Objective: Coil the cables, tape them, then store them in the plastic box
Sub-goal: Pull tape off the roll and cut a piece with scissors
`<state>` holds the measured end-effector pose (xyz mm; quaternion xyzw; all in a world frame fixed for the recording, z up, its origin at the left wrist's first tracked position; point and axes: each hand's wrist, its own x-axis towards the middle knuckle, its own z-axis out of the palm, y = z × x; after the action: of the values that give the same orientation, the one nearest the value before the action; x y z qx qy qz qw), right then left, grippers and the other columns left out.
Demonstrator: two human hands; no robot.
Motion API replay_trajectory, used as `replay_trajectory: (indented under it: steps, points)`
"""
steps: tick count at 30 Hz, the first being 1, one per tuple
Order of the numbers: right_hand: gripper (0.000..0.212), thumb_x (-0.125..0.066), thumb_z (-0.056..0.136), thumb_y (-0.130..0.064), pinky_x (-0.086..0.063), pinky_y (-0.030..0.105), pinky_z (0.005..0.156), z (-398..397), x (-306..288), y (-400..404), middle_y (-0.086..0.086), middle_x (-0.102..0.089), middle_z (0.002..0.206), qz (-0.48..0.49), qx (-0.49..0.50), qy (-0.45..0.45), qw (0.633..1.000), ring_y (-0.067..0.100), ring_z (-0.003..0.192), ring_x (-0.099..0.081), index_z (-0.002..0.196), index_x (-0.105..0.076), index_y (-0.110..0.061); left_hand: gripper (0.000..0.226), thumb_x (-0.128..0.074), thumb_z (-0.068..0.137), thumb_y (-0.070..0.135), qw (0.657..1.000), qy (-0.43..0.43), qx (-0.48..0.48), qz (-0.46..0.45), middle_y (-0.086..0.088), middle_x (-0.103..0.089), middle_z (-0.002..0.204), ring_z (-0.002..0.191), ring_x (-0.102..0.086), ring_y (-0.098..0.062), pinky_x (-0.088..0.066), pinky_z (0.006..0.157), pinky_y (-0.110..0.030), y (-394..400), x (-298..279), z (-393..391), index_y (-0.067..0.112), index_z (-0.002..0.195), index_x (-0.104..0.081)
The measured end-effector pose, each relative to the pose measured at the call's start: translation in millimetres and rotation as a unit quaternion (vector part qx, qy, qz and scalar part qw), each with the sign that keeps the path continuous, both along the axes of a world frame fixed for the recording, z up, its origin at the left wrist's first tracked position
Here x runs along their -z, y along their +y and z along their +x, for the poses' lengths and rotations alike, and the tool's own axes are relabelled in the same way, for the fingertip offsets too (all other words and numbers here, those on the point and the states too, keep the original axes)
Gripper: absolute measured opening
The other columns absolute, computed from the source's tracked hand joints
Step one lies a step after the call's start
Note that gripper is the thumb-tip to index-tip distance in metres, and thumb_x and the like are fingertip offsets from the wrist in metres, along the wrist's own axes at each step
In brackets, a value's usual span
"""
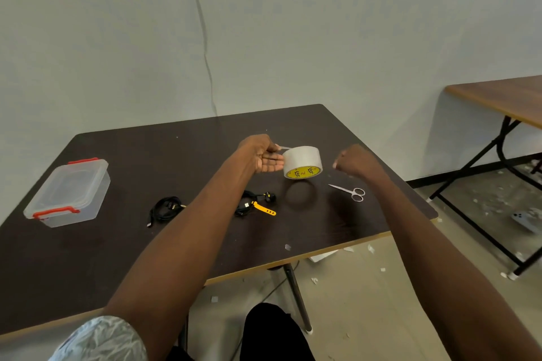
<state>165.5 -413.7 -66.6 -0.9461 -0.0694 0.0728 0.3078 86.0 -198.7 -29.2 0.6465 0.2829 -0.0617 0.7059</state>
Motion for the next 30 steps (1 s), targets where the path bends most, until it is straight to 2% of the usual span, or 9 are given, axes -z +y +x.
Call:
replay_trajectory:
  steps: [3, 5, 9, 12, 19, 22, 24, 27, 30]
  points:
    - [0.02, -0.056, 0.091, -0.022, -0.046, 0.026, 0.064, -6, 7, -12, 0.012, -0.069, 0.104, -0.113, -0.052, 0.041, 0.991, 0.027, 0.09, -0.062, 0.079, -0.063, -0.007, 0.022, -0.05, 0.094, -0.001, 1.0, 0.003, 0.002, 0.003, -0.027, -0.066, 0.11, 0.101, -0.066, -0.037, -0.056, 0.078, -0.043, -8, -3, 1, -0.008, 0.113, -0.057]
    - [0.014, -0.066, 0.084, -0.02, -0.046, 0.027, 0.064, -8, 13, -17, 0.011, -0.066, 0.094, -0.151, -0.049, 0.051, 0.986, 0.025, 0.081, -0.057, 0.086, -0.064, -0.007, 0.018, -0.049, 0.093, -0.001, 1.0, 0.003, 0.003, 0.0, -0.028, -0.065, 0.111, 0.104, -0.065, -0.038, -0.056, 0.079, -0.044, -12, -4, 1, -0.008, 0.108, -0.058]
    - [0.033, -0.081, 0.076, -0.025, -0.047, 0.029, 0.073, -20, 14, -22, 0.007, -0.066, 0.092, -0.223, -0.072, 0.068, 0.97, 0.027, 0.087, -0.062, 0.095, -0.063, -0.005, 0.01, -0.05, 0.094, 0.001, 1.0, 0.008, 0.012, -0.003, -0.03, -0.061, 0.12, 0.111, -0.062, -0.039, -0.053, 0.086, -0.044, -17, -7, -2, -0.004, 0.089, -0.056]
    - [0.039, -0.081, 0.077, -0.024, -0.045, 0.029, 0.075, -27, 16, -22, 0.011, -0.065, 0.105, -0.228, -0.059, 0.054, 0.97, 0.03, 0.099, -0.063, 0.105, -0.062, -0.005, 0.011, -0.05, 0.095, 0.001, 1.0, 0.013, 0.028, 0.003, -0.029, -0.059, 0.124, 0.114, -0.06, -0.038, -0.052, 0.085, -0.042, -18, -6, -2, -0.003, 0.087, -0.056]
    - [0.039, -0.073, 0.084, -0.026, -0.045, 0.03, 0.075, -34, 21, -27, 0.011, -0.061, 0.096, -0.219, -0.032, 0.059, 0.974, 0.026, 0.087, -0.056, 0.113, -0.065, -0.001, 0.015, -0.046, 0.097, -0.001, 1.0, 0.01, 0.02, 0.016, -0.027, -0.06, 0.123, 0.113, -0.061, -0.036, -0.053, 0.089, -0.041, -21, -4, -4, -0.002, 0.085, -0.056]
    - [0.049, -0.073, 0.084, -0.036, -0.048, 0.035, 0.088, -44, 23, -27, 0.014, -0.062, 0.116, -0.229, 0.012, 0.027, 0.973, 0.03, 0.108, -0.06, 0.119, -0.059, -0.004, 0.015, -0.046, 0.096, -0.002, 1.0, 0.011, 0.013, 0.019, -0.029, -0.06, 0.122, 0.111, -0.062, -0.037, -0.053, 0.079, -0.04, -22, -3, -4, -0.002, 0.084, -0.056]
    - [0.049, -0.071, 0.086, -0.037, -0.048, 0.035, 0.089, -46, 27, -28, 0.014, -0.061, 0.121, -0.226, 0.026, 0.02, 0.974, 0.03, 0.112, -0.059, 0.121, -0.058, -0.005, 0.012, -0.046, 0.096, -0.004, 1.0, 0.008, 0.01, 0.007, -0.03, -0.059, 0.122, 0.111, -0.062, -0.038, -0.053, 0.079, -0.041, -22, -5, -3, -0.006, 0.09, -0.056]
    - [0.04, -0.069, 0.089, -0.031, -0.045, 0.032, 0.08, -47, 28, -29, 0.012, -0.063, 0.108, -0.193, 0.023, 0.04, 0.98, 0.027, 0.101, -0.061, 0.116, -0.06, -0.002, 0.02, -0.043, 0.097, -0.003, 1.0, 0.009, 0.008, -0.01, -0.031, -0.056, 0.127, 0.117, -0.058, -0.038, -0.05, 0.087, -0.043, -22, -6, -2, -0.011, 0.11, -0.056]
    - [0.043, -0.07, 0.088, -0.035, -0.047, 0.033, 0.08, -52, 30, -31, 0.012, -0.061, 0.108, -0.201, 0.047, 0.011, 0.978, 0.028, 0.104, -0.06, 0.115, -0.061, -0.004, 0.016, -0.042, 0.098, -0.002, 1.0, 0.024, 0.005, -0.019, -0.03, -0.055, 0.128, 0.118, -0.058, -0.038, -0.05, 0.086, -0.043, -21, -9, -2, -0.009, 0.09, -0.053]
